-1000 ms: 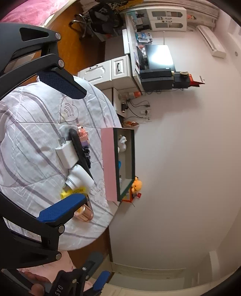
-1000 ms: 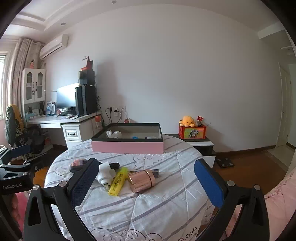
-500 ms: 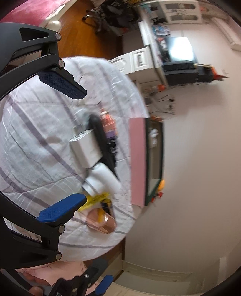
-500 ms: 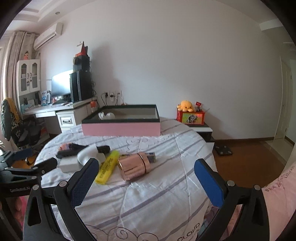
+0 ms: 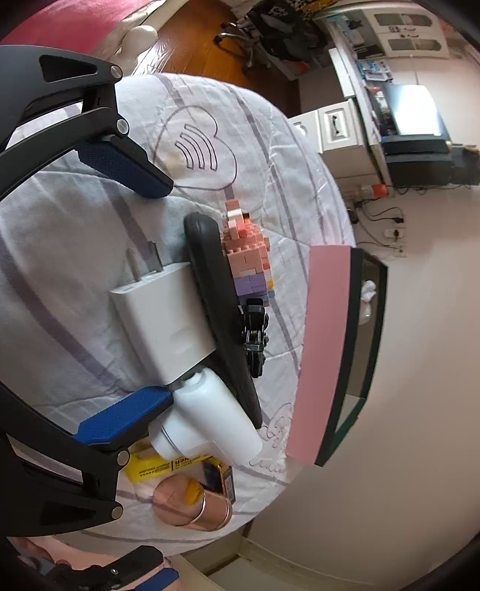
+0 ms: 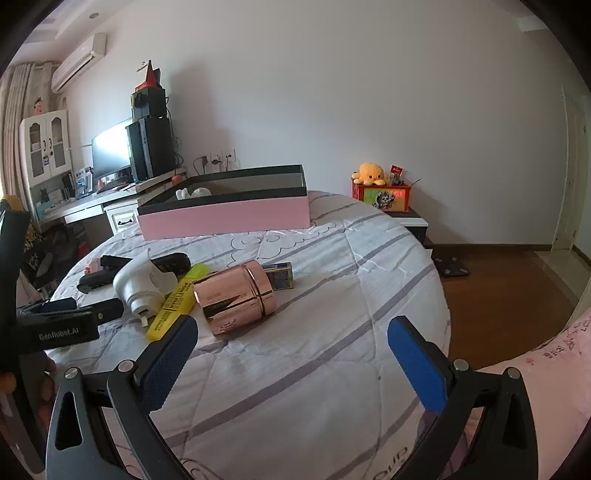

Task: Organize rigid objects
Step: 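Grasp the white charger with the left tool while the right tool grasps the rose-gold cylinder, then lift the white charger and rose-gold cylinder toward the pink box, then carry the charger and cylinder over the pink box and open both tools, then move both tools back over the remaining items on the bed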

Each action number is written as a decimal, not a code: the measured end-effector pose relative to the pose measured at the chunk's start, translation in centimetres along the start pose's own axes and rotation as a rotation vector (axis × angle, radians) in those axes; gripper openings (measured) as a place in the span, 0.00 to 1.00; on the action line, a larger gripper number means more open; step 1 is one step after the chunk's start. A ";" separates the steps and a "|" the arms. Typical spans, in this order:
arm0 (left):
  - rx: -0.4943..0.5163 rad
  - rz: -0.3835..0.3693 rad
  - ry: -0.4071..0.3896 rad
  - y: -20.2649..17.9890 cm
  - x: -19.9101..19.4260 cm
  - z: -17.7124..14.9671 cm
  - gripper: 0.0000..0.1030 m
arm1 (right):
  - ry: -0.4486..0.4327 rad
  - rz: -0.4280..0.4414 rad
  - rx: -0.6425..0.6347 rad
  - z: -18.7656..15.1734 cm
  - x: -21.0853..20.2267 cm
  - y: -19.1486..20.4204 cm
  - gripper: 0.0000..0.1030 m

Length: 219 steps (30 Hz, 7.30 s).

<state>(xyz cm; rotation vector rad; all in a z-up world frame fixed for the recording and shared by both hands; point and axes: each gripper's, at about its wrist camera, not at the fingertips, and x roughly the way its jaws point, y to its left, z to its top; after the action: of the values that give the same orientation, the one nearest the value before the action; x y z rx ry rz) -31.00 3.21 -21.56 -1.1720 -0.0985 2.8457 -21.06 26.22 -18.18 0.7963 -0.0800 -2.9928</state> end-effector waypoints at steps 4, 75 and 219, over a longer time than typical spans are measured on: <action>0.024 -0.011 0.003 -0.1 0.2 0.2 0.95 | 0.018 0.008 0.009 -0.2 0.8 -0.1 1.00; 0.119 -0.125 -0.165 1.1 -7.2 0.2 0.69 | 0.093 0.215 -0.130 5.2 0.7 4.5 0.54; 0.167 0.035 -0.458 1.2 -19.1 5.5 1.00 | -0.221 0.078 -0.134 10.6 -9.3 8.3 1.00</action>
<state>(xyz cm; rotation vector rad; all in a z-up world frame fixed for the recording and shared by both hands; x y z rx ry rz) -21.37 0.26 -4.42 -0.4843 0.1372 3.0235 -18.02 18.88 -3.82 0.4372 0.0799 -2.9615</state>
